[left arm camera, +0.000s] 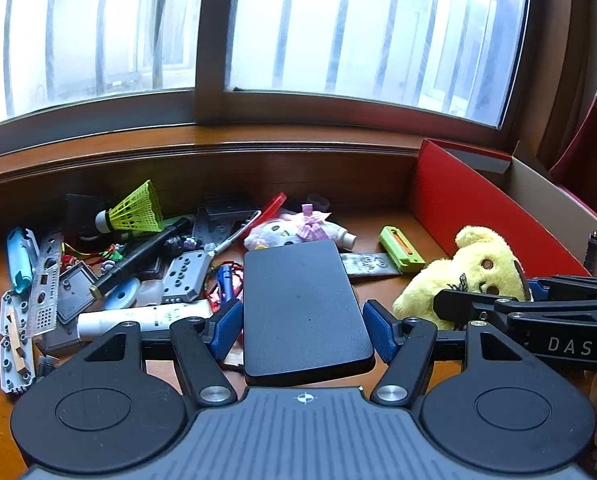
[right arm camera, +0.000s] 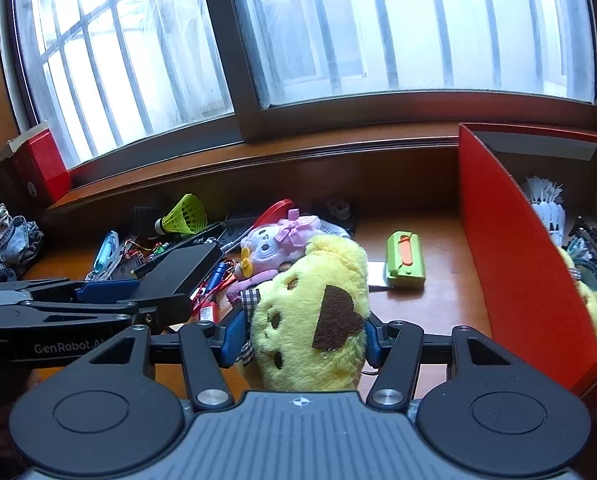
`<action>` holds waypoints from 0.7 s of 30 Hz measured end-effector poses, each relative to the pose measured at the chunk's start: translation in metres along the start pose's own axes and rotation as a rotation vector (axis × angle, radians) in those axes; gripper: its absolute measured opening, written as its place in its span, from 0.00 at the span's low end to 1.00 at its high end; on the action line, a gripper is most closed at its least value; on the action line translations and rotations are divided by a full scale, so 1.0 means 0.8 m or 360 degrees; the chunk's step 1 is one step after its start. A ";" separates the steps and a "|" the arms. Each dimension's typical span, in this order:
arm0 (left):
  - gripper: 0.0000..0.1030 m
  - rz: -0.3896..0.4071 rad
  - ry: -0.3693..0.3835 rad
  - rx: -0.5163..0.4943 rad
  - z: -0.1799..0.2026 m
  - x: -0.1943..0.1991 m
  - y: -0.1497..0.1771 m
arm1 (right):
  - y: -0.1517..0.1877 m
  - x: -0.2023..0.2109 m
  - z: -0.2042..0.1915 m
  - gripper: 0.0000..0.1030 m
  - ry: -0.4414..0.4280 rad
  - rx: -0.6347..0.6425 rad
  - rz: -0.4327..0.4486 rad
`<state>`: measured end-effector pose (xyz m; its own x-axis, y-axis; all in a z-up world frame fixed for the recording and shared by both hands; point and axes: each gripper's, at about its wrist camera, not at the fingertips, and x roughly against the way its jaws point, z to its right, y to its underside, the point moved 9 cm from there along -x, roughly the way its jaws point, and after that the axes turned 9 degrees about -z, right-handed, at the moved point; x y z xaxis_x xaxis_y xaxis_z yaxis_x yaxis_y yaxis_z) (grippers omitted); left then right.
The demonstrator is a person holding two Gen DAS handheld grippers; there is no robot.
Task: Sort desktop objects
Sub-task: 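Lift the yellow dog plush with the right gripper toward the cardboard box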
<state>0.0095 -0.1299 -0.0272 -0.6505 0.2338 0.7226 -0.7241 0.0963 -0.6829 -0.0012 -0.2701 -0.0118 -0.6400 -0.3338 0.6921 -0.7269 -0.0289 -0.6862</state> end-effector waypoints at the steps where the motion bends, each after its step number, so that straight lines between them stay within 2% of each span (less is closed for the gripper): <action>1: 0.63 0.0000 -0.0002 0.0000 0.002 0.000 0.000 | 0.000 0.002 0.003 0.56 -0.0001 -0.0001 0.0004; 14: 0.64 0.0070 -0.0033 -0.0025 0.031 0.002 -0.027 | -0.019 0.031 0.030 0.56 0.0005 0.0041 0.0089; 21: 0.64 0.0108 -0.0003 -0.0044 0.073 -0.005 -0.046 | -0.033 0.053 0.053 0.57 -0.0024 0.0046 0.0130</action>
<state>0.0251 -0.1909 0.0013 -0.6983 0.2389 0.6748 -0.6717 0.1072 -0.7330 0.0012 -0.3231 0.0257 -0.6930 -0.3504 0.6301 -0.6647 -0.0278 -0.7466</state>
